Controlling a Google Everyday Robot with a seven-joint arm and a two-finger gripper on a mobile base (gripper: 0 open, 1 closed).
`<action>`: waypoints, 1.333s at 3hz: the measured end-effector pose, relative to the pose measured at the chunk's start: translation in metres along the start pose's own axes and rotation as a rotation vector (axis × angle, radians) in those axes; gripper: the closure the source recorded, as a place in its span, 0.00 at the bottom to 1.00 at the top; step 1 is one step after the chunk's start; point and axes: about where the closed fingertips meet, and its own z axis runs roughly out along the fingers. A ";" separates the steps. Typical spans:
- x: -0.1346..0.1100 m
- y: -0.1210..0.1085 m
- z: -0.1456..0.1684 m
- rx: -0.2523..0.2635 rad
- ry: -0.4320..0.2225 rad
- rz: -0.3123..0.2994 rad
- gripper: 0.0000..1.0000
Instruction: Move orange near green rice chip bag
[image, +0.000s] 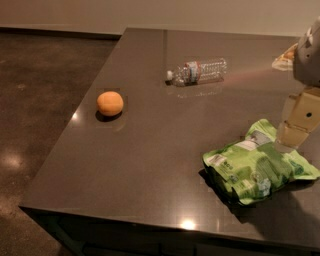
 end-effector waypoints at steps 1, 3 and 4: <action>0.000 0.000 0.000 0.000 0.000 0.000 0.00; -0.071 -0.001 0.025 -0.066 -0.074 -0.043 0.00; -0.124 -0.006 0.045 -0.072 -0.142 -0.042 0.00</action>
Offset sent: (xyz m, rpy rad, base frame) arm 0.0189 0.0610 -0.0091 0.0634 0.0736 0.0898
